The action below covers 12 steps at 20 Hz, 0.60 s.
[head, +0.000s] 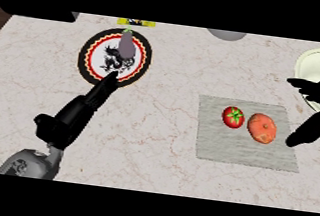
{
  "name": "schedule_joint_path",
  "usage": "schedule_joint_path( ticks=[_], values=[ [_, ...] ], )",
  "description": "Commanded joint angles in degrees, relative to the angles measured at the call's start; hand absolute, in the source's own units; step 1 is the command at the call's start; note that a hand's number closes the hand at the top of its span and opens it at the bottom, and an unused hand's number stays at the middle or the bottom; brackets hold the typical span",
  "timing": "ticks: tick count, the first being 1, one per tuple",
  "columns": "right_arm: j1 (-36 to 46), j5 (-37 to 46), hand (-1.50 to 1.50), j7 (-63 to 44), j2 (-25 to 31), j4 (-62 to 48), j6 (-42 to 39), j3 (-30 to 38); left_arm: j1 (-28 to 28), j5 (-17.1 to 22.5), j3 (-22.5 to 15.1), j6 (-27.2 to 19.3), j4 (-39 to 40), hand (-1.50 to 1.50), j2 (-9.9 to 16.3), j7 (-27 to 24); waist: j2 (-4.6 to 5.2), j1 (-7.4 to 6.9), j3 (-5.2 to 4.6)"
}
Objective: Pick the squash from the placemat and place it in the bowl
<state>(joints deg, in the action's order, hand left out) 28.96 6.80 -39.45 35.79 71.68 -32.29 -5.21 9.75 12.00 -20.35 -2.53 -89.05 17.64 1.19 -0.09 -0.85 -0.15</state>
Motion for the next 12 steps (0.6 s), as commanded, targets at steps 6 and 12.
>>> schedule_joint_path(
  ticks=[6,12],
  values=[
    [2.10,-3.85,-1.50,-11.97,-2.46,1.00,-8.46,1.32,-3.55,-0.73,2.57,3.43,-1.92,0.00,-0.30,-0.27,-0.02,0.77,0.12],
    [3.24,2.00,-1.50,-12.55,-8.28,0.98,-3.55,-1.07,-2.19,-5.26,1.84,1.58,-0.54,0.00,-4.86,0.52,0.11,0.59,0.14]
  ],
)
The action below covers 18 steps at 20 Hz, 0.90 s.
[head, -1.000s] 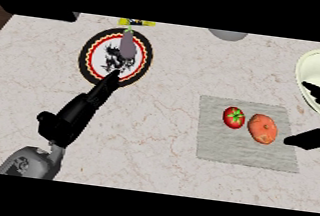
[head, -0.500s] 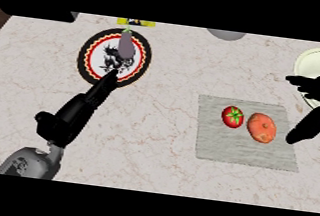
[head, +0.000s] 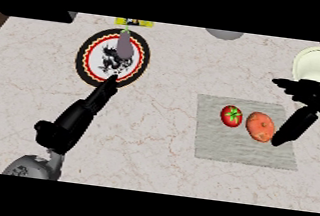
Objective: Pick the squash from the placemat and place it in the bowl
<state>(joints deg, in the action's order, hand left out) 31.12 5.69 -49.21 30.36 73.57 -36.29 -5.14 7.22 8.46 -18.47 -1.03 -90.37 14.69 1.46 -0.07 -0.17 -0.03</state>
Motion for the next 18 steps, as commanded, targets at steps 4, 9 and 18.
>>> schedule_joint_path(
  ticks=[4,9,18],
  values=[
    [-3.31,5.26,-1.50,-0.46,-0.72,5.86,0.16,0.82,1.53,-1.45,1.22,1.29,-3.20,0.00,-2.00,4.55,-0.02,0.22,0.03],
    [-4.49,13.66,-1.50,2.62,-4.79,5.46,6.40,-0.80,-1.04,-3.67,2.11,2.10,-1.66,0.00,-3.02,1.90,0.04,0.01,0.03],
    [-4.06,23.26,-1.50,4.21,-6.49,1.06,8.13,-0.76,-1.40,-5.01,4.44,4.46,-1.69,0.00,-4.58,2.36,0.09,-0.12,0.02]
  ],
)
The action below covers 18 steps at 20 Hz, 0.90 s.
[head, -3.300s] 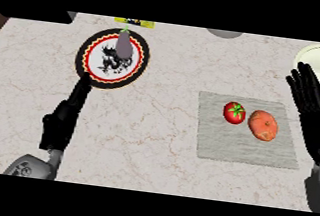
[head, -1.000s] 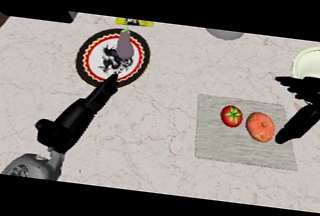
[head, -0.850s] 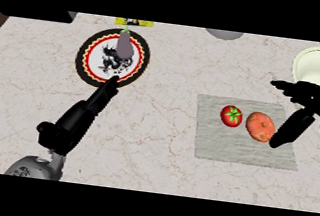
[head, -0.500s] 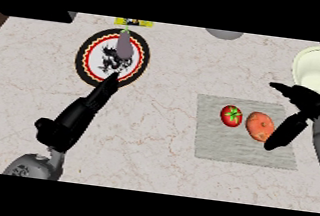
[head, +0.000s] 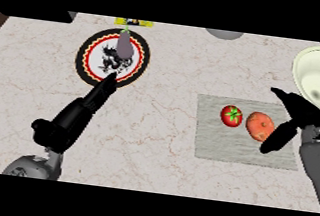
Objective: Pick the squash from the placemat and place it in the bowl
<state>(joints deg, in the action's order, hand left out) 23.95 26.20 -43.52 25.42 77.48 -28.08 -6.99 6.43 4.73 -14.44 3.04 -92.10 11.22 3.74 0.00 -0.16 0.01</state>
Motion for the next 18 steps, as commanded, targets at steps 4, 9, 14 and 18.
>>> schedule_joint_path(
  ticks=[4,9,14,18],
  values=[
    [-3.16,4.86,-1.50,4.28,-0.95,-3.49,1.29,2.16,-2.94,-1.19,1.80,2.46,-0.16,0.00,-0.99,-2.03,0.01,0.00,-0.01],
    [1.87,6.95,-1.50,8.51,-2.19,-12.21,1.74,3.95,2.96,-4.20,2.28,1.63,6.41,0.00,-4.71,-3.10,0.09,0.03,-0.01],
    [-4.66,10.60,-1.50,10.40,-5.46,-9.81,5.76,2.87,-0.67,-2.80,4.03,4.51,-0.26,0.00,-3.31,0.91,-0.02,0.06,-0.01],
    [-2.34,10.05,-1.50,13.76,-4.36,-11.42,3.87,5.50,0.80,-3.61,5.83,5.30,1.87,0.00,-3.95,-0.96,-0.04,0.14,-0.02]
  ],
)
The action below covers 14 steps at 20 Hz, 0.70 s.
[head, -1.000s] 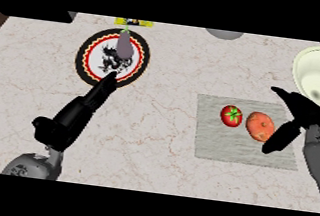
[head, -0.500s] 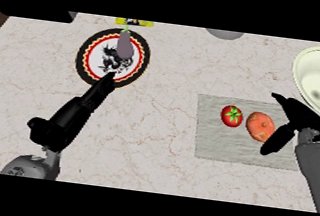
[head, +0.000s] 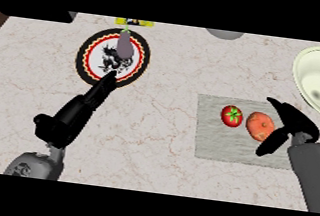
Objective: Pick the squash from the placemat and place it in the bowl
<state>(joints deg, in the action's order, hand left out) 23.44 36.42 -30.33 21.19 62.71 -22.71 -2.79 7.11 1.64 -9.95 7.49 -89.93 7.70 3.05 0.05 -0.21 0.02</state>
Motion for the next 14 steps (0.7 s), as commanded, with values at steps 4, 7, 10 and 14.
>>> schedule_joint_path(
  ticks=[4,7,10,14],
  values=[
    [-0.02,4.21,1.50,11.90,-0.40,-5.64,8.98,0.27,-0.39,2.10,2.36,3.41,-1.74,0.00,1.15,1.54,0.01,-0.22,0.01],
    [4.04,5.18,1.50,11.87,-0.78,-9.17,8.70,2.10,-0.93,-1.64,0.60,0.74,-2.00,0.00,-1.77,1.39,-0.01,-0.11,-0.01],
    [5.08,6.45,1.50,9.54,-3.18,-8.77,9.76,2.04,-0.68,-2.63,0.55,0.76,-1.38,0.00,-2.69,1.99,-0.03,-0.02,-0.01],
    [4.78,6.61,1.50,17.11,2.10,-5.31,5.13,0.09,-2.72,-0.70,3.04,4.00,-1.18,0.00,0.55,-1.78,-0.12,0.20,-0.04]
  ],
)
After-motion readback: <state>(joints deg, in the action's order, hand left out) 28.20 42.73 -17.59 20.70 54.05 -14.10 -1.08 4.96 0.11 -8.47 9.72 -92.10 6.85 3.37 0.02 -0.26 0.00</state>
